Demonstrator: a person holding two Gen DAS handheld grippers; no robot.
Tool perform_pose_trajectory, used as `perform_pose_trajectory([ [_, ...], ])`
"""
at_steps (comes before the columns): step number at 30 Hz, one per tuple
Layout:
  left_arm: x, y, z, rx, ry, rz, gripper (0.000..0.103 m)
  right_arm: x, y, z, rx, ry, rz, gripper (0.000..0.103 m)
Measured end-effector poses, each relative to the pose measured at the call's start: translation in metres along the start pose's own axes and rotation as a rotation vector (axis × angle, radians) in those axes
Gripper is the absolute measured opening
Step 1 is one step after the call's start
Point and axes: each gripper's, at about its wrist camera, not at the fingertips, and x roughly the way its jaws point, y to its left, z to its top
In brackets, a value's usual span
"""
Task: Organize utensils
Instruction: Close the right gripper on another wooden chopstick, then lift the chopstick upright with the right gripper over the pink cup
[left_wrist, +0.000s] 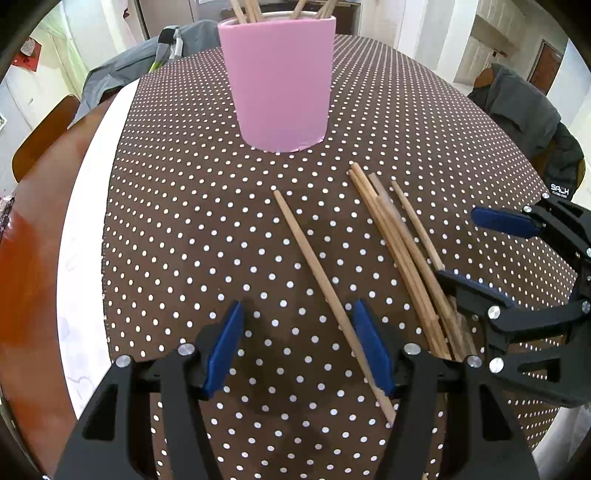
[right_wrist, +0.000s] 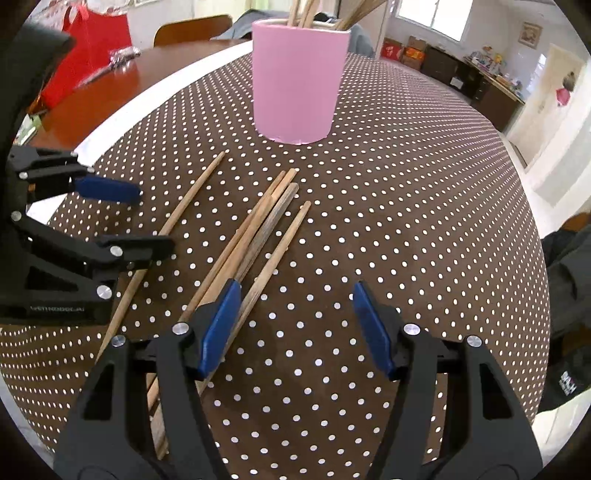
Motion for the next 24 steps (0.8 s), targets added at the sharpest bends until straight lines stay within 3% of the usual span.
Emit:
perform_pose_trajectory([
  [4,0.003,0.002,0.006,-0.009,0.002,0.003,0.061,0.005,0.001,0.006,-0.035,0.060,-0.001,0.063],
  [6,0.005,0.003,0.009,-0.014,0.008,0.003,0.061,0.008,-0.006,0.010,-0.022,0.102,0.046,0.058],
  [10,0.008,0.003,0.016,-0.032,0.013,0.007,0.059,0.011,-0.023,0.022,0.013,0.153,0.084,0.028],
  [12,0.008,0.002,0.019,-0.038,0.009,0.009,0.052,0.012,-0.032,0.027,0.031,0.176,0.102,0.019],
  [15,0.009,0.002,0.024,-0.054,0.006,0.017,0.039,0.015,-0.045,0.032,0.067,0.198,0.149,0.016],
  [20,0.008,-0.001,0.025,-0.065,-0.007,0.019,0.010,0.016,-0.058,0.033,0.120,0.158,0.190,0.006],
  [24,0.007,0.002,0.023,-0.099,-0.032,-0.007,0.006,0.013,-0.064,0.029,0.165,0.081,0.246,0.006],
])
